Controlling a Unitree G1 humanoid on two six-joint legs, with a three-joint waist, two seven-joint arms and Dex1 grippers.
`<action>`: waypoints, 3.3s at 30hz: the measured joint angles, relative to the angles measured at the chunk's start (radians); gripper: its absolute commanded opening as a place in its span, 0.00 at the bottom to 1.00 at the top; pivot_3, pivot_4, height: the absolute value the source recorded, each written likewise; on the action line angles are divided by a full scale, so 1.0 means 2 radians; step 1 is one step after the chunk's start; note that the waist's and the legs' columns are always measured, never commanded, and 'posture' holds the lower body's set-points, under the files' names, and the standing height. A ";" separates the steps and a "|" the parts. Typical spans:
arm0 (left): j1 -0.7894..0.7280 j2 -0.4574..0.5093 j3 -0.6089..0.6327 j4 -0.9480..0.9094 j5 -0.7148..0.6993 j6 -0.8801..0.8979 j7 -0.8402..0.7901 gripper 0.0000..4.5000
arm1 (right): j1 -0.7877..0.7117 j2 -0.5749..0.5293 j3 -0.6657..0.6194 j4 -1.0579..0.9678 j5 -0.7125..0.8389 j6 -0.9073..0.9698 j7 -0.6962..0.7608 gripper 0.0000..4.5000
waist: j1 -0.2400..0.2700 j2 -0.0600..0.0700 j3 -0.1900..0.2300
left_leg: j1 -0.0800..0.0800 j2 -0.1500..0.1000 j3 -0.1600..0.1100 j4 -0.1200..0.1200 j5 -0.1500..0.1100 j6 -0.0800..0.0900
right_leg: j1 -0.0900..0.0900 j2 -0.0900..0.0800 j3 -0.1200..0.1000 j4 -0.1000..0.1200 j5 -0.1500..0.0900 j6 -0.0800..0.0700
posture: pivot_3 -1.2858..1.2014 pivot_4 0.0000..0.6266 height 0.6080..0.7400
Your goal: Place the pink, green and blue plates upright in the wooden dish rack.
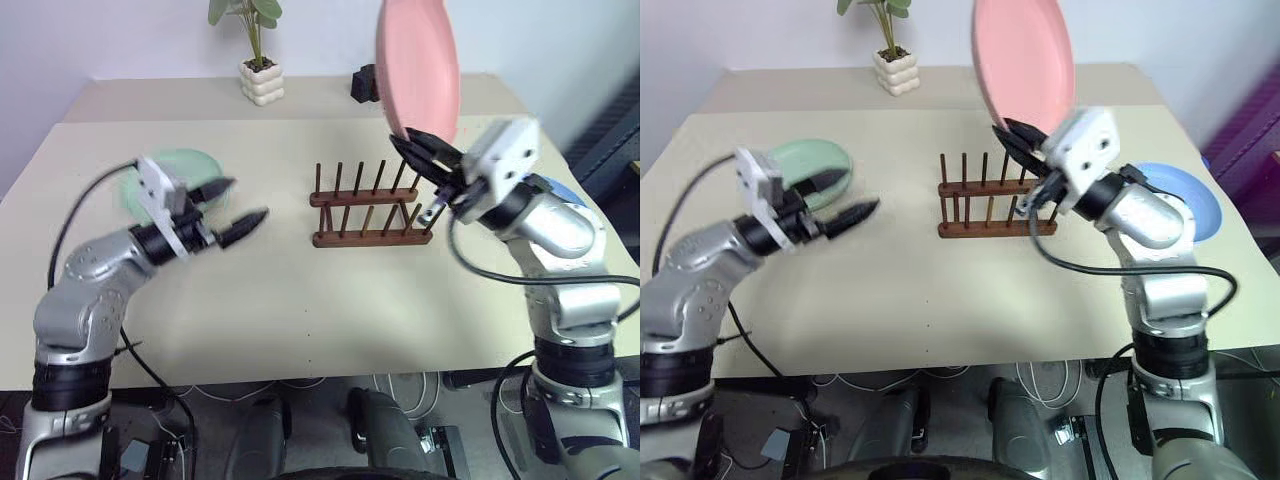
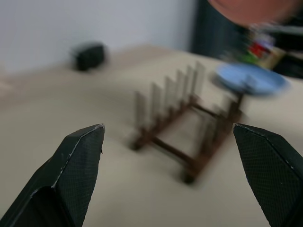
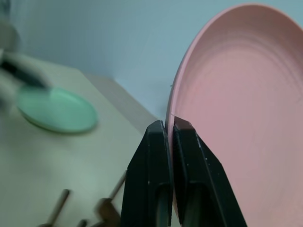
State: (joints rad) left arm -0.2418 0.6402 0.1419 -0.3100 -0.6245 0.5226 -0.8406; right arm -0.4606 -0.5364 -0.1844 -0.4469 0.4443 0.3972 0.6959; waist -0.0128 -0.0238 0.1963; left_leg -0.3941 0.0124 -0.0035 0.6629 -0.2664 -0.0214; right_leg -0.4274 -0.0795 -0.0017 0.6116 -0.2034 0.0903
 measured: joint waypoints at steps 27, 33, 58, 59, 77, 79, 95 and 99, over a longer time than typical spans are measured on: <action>0.018 -0.050 -0.104 -0.024 0.012 -0.001 -0.031 0.99 | 0.010 -0.046 -0.092 0.144 0.272 0.157 0.048 0.00 | 0.000 0.001 0.000 | 0.000 0.000 0.000 0.000 0.000 0.000 | 0.000 0.001 0.000 0.000 0.000 -0.001 | 0.52 0.24 1.00; 0.024 -0.050 -0.104 -0.021 0.018 -0.010 -0.036 0.99 | -0.005 -0.052 -0.092 0.171 0.276 0.167 0.064 0.00 | 0.001 0.001 0.000 | 0.000 0.000 0.000 0.000 0.000 0.000 | 0.000 0.001 0.000 0.000 0.000 -0.001 | 0.52 0.24 1.00; 0.036 -0.057 -0.104 -0.003 0.035 -0.035 -0.041 1.00 | -0.042 -0.047 -0.093 0.262 0.275 0.178 0.054 0.97 | 0.000 0.001 0.000 | -0.001 0.000 0.000 0.000 0.000 0.000 | 0.000 0.001 0.000 0.000 0.000 -0.001 | 0.52 0.24 1.00; 0.036 -0.057 -0.104 -0.003 0.035 -0.035 -0.041 1.00 | -0.043 -0.046 -0.093 0.263 0.274 0.175 0.053 0.99 | 0.000 0.001 0.000 | -0.001 0.000 0.000 0.000 0.000 0.000 | 0.000 0.001 0.000 0.000 0.000 -0.001 | 0.52 0.24 1.00; 0.022 -0.062 -0.093 0.000 0.038 -0.029 -0.012 1.00 | 0.010 -0.102 -0.164 0.216 0.204 0.080 0.021 0.99 | 0.002 0.001 0.000 | -0.001 0.000 0.000 0.000 0.000 0.000 | -0.001 0.000 0.000 -0.001 -0.001 0.000 | 0.52 0.24 1.00; 0.011 -0.067 -0.071 0.011 0.033 -0.029 0.002 1.00 | 0.044 -0.118 -0.168 0.186 0.193 0.075 0.031 0.99 | 0.001 0.001 0.000 | -0.001 0.000 0.000 0.000 0.000 0.000 | -0.001 0.001 0.000 0.000 -0.001 0.000 | 0.52 0.24 1.00; -0.186 -0.032 0.114 0.317 0.133 -0.018 0.316 1.00 | 0.027 -0.129 0.040 -0.032 0.085 0.058 0.038 0.99 | 0.002 0.001 0.001 | -0.002 -0.001 -0.001 0.000 0.000 0.000 | -0.001 0.000 0.000 0.000 0.000 0.003 | 0.52 0.24 1.00; -0.208 -0.034 0.120 0.372 0.142 0.007 0.360 1.00 | 0.012 -0.110 0.080 -0.031 0.060 0.057 0.036 0.99 | 0.003 0.001 0.000 | -0.003 -0.002 -0.001 0.000 0.000 0.000 | -0.001 -0.001 -0.001 0.000 0.000 0.003 | 0.52 0.24 1.00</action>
State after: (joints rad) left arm -0.6580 0.5729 0.3810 0.4331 -0.3409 0.5375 -0.1202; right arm -0.4369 -0.7567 -0.0246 -0.5092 0.5650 0.5102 0.7676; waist -0.0074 -0.0227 0.1972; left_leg -0.3993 0.0091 -0.0054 0.6636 -0.2669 -0.0207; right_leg -0.4301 -0.0806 -0.0029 0.6109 -0.2029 0.0960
